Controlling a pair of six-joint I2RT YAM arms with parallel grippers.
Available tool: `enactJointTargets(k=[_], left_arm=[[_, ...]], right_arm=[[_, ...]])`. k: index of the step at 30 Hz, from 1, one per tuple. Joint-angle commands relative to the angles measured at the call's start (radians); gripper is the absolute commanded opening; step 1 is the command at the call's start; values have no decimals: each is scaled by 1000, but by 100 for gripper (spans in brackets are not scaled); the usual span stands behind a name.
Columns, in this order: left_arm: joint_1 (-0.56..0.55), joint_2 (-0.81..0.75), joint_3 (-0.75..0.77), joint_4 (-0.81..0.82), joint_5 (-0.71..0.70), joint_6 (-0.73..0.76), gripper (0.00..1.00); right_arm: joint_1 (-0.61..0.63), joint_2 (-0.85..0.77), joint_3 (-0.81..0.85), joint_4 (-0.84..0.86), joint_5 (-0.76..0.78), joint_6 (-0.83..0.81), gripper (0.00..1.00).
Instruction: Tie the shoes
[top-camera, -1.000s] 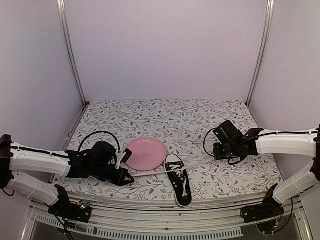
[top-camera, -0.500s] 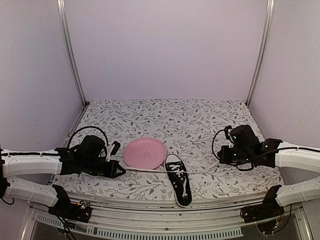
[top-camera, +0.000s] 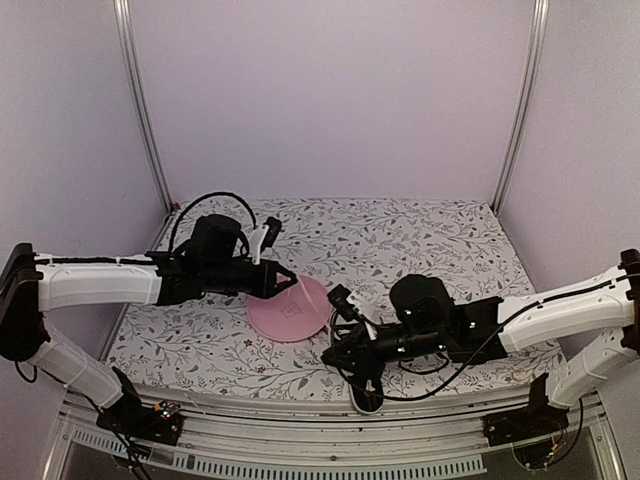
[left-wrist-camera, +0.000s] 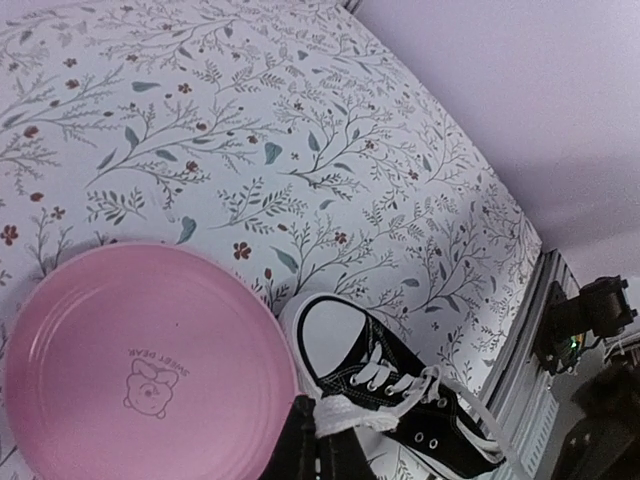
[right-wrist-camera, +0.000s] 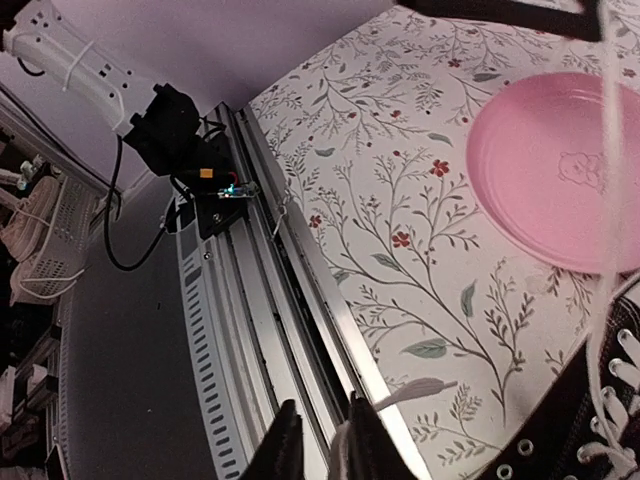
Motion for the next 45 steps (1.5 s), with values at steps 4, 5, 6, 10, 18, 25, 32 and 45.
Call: enactJointTargets(k=[4,5,6,10,18,25,32,45], left_arm=[[-60,102,143,97,64,115,0],[-68,106,147,100,68,123,0],[-72,109,149,103,74,129,0],[-88,116,148,122,106,144,0],[-114,123,157,147,126,151,0],[-121,136,166,153,135,151,0],[-124,138,164,158,138,148,0],[-241,161,-1,249,-19,68,66]], right_arm=[[77,132,203,19,129,-75,77],[73,105,195,7,162,-86,82],[60,75,186,-10,193,-98,84],[-64,-6,161,-101,203,-84,82],[-157,-1,173,-123,209,-104,68],[-171,100,231,-69,187,-108,55],[-174,186,303,-54,225,-105,40],[-283,38,128,-112,414,64,2]])
